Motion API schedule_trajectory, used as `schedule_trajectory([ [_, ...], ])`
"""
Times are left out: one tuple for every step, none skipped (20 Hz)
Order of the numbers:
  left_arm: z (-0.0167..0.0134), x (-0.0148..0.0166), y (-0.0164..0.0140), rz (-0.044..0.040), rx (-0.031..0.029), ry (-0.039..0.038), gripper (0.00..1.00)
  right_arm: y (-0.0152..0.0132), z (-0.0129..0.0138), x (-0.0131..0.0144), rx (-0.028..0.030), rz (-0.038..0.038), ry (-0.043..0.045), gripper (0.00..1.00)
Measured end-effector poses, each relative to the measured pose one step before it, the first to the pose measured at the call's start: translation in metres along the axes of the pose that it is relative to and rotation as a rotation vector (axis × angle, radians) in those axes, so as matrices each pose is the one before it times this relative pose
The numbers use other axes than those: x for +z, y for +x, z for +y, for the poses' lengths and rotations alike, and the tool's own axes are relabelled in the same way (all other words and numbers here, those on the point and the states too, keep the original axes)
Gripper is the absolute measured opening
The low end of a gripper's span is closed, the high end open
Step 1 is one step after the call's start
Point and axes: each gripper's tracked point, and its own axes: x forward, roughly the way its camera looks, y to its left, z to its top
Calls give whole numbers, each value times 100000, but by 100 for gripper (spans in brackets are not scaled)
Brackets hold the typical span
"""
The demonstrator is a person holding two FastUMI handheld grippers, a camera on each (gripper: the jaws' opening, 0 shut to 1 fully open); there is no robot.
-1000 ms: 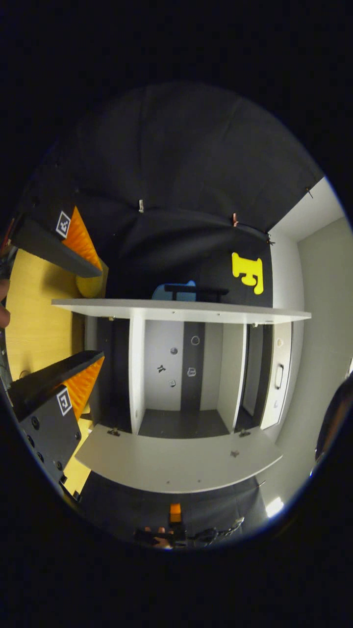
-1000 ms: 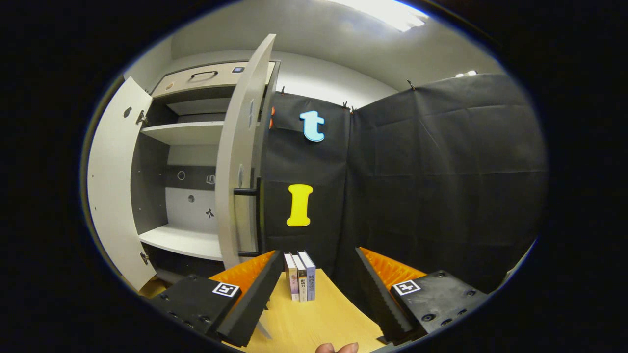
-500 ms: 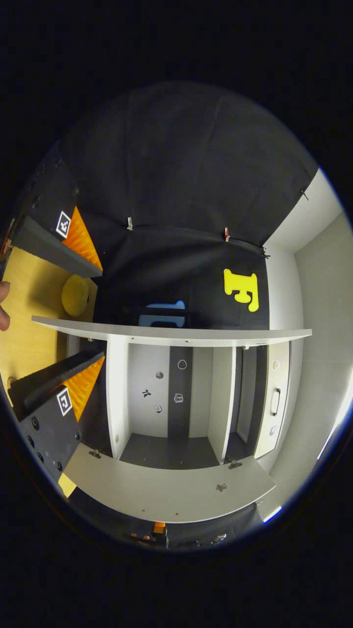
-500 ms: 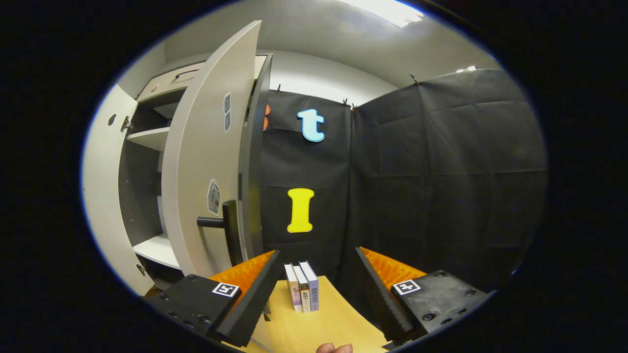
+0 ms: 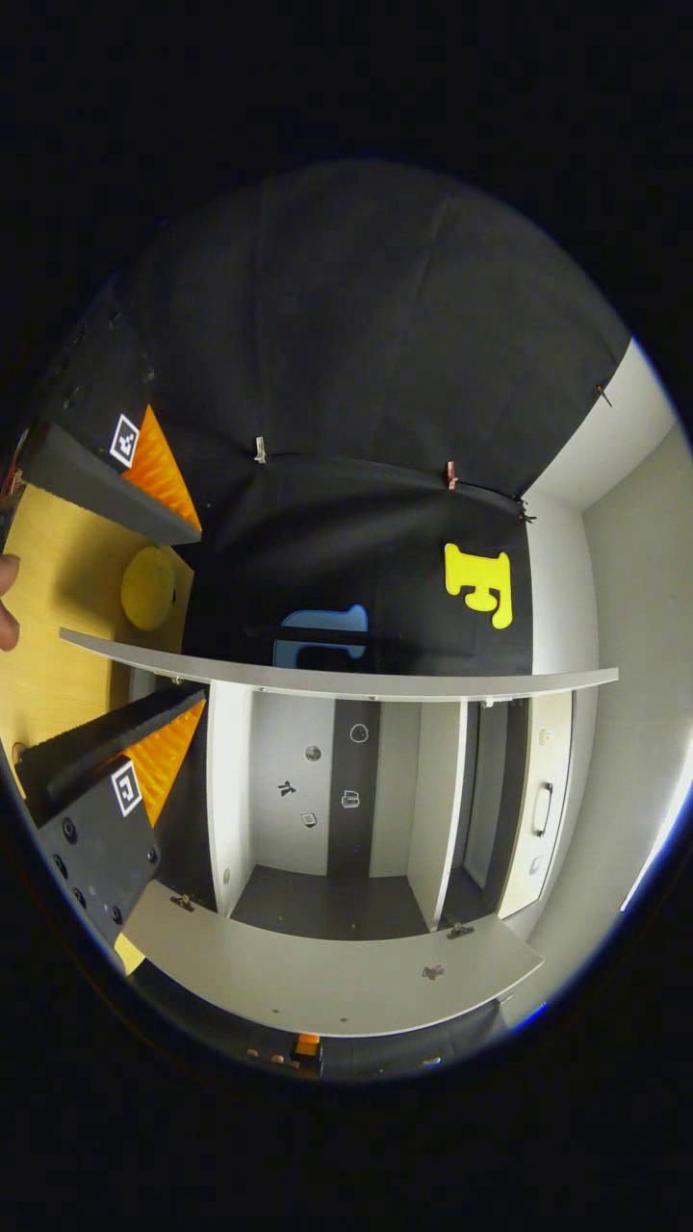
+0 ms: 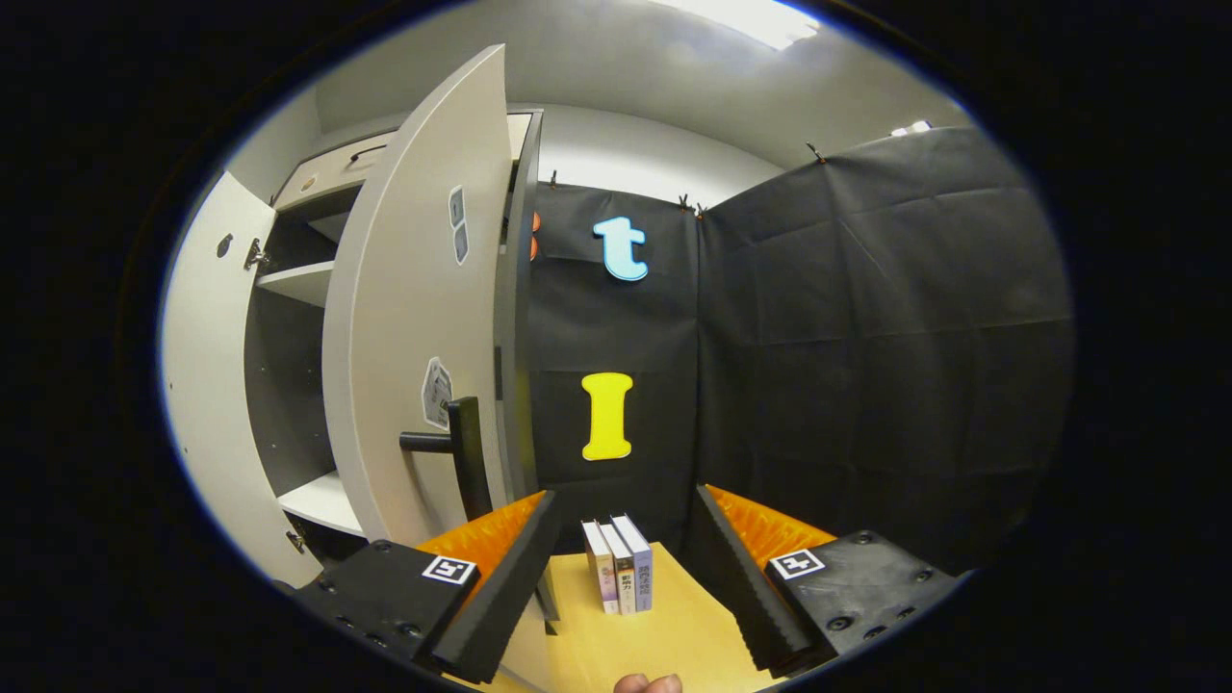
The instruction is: Grasp the bottle in the cabinet with the left hand and place it on the coaster, then close the right door with the right hand and the left door with the left hand.
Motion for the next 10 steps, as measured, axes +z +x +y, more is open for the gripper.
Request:
schedule_trajectory([
  [-49,-96,70,-46,-191,367,94,-148,1087,-187,2017,354,776,95],
  [-39,2,4,75,-305,441,94,-158,1134,-69,2335,-17,203,94],
  [162,-77,75,-46,26,506,94,-165,1186,-111,2222,-60,90,95],
  [129,0,-5,-121,-23,402,94,-13,1046,-103,1862,189,292,95],
  [45,-29,-24,-142,28,230,94,40,1005,-175,1745,358,587,95],
  [71,30,-21,52,-226,-7,95,-25,1029,-186,1714,353,642,95],
  [80,-140,-11,140,-136,-29,94,141,979,-218,1624,366,686,95],
  [205,-27,60,167,110,7,95,131,1001,-183,1388,397,342,95],
  [267,-51,34,-35,86,-15,95,206,1030,-168,1210,93,-12,95],
  [201,35,19,-27,260,-75,94,298,907,-141,1095,72,-265,95],
])
